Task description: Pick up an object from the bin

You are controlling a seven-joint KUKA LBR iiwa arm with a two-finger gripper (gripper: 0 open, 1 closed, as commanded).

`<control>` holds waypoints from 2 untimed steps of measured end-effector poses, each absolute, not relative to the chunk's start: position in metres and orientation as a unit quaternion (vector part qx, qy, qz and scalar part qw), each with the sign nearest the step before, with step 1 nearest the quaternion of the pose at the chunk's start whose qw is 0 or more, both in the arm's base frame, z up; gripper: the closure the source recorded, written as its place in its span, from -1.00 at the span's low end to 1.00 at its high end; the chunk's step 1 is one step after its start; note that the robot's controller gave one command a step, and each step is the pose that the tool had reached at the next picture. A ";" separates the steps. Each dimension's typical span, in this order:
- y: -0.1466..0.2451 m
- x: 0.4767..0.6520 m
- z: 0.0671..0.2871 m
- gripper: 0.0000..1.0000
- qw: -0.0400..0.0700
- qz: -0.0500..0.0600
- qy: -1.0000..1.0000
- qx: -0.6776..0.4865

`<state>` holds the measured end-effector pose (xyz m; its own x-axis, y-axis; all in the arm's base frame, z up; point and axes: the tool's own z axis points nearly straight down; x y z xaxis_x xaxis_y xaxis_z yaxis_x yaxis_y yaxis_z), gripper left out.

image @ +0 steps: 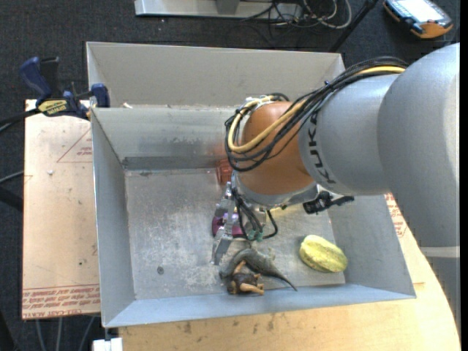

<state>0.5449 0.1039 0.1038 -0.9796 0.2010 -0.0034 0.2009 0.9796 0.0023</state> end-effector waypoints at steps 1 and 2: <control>0.090 0.523 0.073 1.00 0.000 0.002 0.999 0.053; 0.090 0.523 0.073 1.00 0.000 0.002 0.999 0.053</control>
Offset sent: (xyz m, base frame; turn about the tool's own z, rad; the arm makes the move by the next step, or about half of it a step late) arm 0.0000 0.0000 0.0000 0.0000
